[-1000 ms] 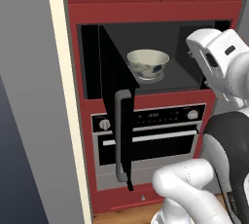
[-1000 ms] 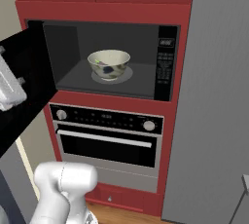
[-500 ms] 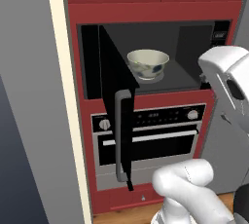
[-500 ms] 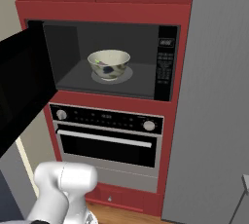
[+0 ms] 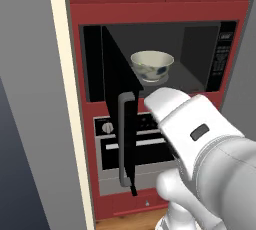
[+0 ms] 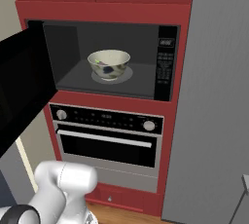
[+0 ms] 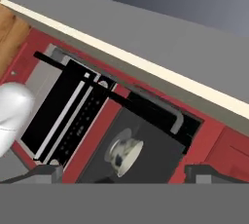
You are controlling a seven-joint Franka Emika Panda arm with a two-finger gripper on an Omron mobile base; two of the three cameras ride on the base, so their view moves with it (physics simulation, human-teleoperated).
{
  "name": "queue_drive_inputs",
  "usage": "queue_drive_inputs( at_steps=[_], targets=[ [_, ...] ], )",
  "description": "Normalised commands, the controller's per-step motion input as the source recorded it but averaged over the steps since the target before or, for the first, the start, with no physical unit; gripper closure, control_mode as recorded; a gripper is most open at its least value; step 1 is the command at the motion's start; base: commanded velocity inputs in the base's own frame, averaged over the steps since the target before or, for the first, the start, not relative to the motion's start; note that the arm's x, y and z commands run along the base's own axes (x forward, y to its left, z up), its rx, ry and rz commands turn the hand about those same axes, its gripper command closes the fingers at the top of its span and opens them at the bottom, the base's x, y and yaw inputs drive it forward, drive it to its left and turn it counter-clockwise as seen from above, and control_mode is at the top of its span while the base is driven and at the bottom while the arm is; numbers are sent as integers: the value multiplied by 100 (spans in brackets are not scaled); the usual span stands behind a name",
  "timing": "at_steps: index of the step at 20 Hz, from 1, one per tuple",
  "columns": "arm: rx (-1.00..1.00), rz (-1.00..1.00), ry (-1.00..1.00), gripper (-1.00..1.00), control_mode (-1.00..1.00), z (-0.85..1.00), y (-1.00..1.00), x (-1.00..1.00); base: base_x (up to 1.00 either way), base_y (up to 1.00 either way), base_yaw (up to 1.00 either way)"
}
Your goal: Pick the eggplant from the sink and place it in the bowl. Then pick the bowl and place it in the microwave. Then close the microwave door and press the start button.
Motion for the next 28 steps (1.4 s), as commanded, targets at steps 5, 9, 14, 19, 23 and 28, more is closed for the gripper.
queue_drive_inputs(
  at_steps=[5, 9, 14, 19, 23, 28],
  targets=[
    [0, 0, 0, -100, -100, -80, 78, 50, 0, 0, 0],
    [0, 0, 0, -100, -100, -79, 61, 86, 0, 0, 0],
    [0, 0, -4, -100, -100, -58, 15, 100, 0, 0, 0],
    [0, 0, -4, -100, -100, -39, 0, 89, 0, 0, 0],
    [0, -7, 0, -100, -100, -1, -2, 62, 0, 0, 0],
    [10, -12, 0, -100, -100, 0, -78, 9, 0, 0, 0]
  ],
)
